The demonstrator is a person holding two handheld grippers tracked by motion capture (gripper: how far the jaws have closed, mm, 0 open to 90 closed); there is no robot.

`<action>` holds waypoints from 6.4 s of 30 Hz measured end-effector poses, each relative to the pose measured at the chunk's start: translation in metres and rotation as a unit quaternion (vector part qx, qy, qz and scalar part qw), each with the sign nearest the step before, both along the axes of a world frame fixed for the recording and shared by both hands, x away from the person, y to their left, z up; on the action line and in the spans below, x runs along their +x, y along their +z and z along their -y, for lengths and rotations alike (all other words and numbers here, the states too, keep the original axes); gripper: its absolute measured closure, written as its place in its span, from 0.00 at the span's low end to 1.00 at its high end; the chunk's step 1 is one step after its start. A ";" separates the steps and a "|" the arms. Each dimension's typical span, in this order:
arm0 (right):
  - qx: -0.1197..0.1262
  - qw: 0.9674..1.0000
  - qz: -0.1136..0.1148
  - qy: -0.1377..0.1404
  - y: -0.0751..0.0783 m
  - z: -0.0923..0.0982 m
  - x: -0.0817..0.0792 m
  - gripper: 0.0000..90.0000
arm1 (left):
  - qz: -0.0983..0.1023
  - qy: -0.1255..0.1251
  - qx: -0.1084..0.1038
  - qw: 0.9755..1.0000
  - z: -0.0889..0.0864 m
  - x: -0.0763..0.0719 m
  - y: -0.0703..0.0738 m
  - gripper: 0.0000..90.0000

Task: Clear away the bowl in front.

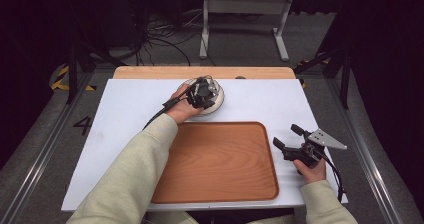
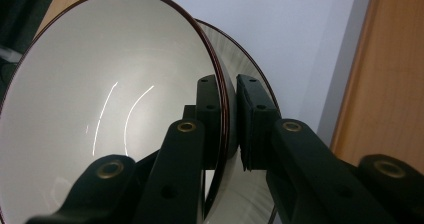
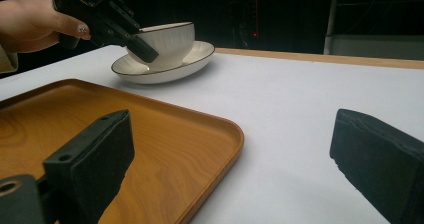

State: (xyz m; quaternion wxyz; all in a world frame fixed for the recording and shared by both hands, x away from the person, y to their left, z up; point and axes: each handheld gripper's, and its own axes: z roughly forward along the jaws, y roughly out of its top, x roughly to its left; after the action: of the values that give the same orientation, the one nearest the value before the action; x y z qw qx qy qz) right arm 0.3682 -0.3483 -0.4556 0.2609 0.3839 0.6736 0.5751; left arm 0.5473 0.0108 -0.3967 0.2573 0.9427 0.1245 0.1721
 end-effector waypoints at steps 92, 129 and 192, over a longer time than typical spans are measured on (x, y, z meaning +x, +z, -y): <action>-0.007 1.000 0.005 0.007 0.000 -0.001 -0.001 0.01 | -0.070 -0.152 0.008 0.986 -0.021 -0.173 0.037 0.91; -0.008 1.000 0.007 0.010 0.000 -0.001 -0.001 0.01 | -0.077 -0.168 0.029 0.982 0.003 -0.177 0.002 0.91; -0.012 1.000 0.012 0.012 0.000 -0.002 -0.002 0.01 | -0.060 -0.031 -0.343 0.937 -0.103 -0.168 0.008 0.39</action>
State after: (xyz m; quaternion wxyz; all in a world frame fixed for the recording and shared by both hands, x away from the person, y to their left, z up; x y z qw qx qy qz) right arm 0.3661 -0.3464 -0.4556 0.2668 0.3652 0.6819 0.5748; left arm 0.3793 0.1133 -0.3886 0.5625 0.8090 0.1620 0.0544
